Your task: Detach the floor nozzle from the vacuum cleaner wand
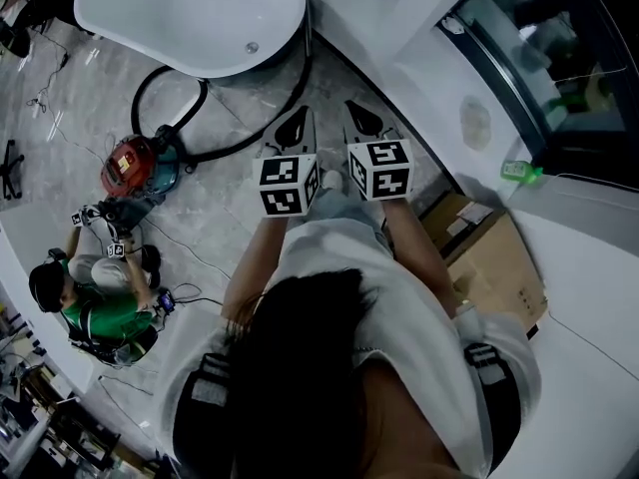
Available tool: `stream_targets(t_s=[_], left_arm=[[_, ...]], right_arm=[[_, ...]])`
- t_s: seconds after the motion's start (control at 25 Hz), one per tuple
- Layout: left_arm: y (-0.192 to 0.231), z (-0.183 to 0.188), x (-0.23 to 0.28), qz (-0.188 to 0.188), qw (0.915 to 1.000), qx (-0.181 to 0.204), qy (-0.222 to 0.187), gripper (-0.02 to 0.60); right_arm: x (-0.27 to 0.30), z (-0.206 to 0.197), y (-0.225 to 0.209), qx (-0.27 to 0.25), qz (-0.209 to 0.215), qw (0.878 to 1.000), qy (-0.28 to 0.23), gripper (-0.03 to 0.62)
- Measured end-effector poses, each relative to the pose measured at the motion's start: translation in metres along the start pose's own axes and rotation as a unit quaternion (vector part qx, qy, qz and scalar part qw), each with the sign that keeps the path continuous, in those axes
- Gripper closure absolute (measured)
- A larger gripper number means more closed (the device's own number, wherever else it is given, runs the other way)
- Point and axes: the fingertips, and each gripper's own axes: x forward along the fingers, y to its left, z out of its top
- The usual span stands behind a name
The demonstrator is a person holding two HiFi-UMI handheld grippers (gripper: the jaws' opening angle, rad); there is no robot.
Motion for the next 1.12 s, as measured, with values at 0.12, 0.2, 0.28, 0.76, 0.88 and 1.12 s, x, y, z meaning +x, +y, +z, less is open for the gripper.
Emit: stream_targets(t_s=[0.12, 0.2, 0.28, 0.76, 0.88, 1.12], left_arm=[[-0.003, 0.004, 0.007, 0.004, 1.0, -0.005, -0.001, 0.578], [-0.004, 0.004, 0.012, 0.011, 0.9999, -0.009, -0.001, 0.578], [-0.005, 0.002, 0.017, 0.02, 0.9998, -0.009, 0.003, 0.578], [-0.015, 0.002, 0.024, 0.032, 0.9994, -0.014, 0.002, 0.578], [-0.014, 0.001, 0.023, 0.037, 0.9992, -0.015, -0.001, 0.578], [-0.006, -0.003, 0.018, 0.048, 0.9987, -0.018, -0.004, 0.578]], right_arm=[[0.003, 0.002, -0.007, -0.001, 0.005, 1.0, 0.003, 0.579], [0.004, 0.002, -0.012, -0.003, 0.009, 1.0, 0.006, 0.579], [0.005, 0.001, -0.018, -0.005, 0.011, 1.0, 0.007, 0.579], [0.006, 0.003, -0.039, -0.003, 0.013, 1.0, 0.006, 0.579], [0.006, 0.004, -0.039, -0.001, 0.017, 1.0, 0.004, 0.579], [0.008, 0.003, -0.036, -0.002, 0.021, 1.0, 0.004, 0.579]])
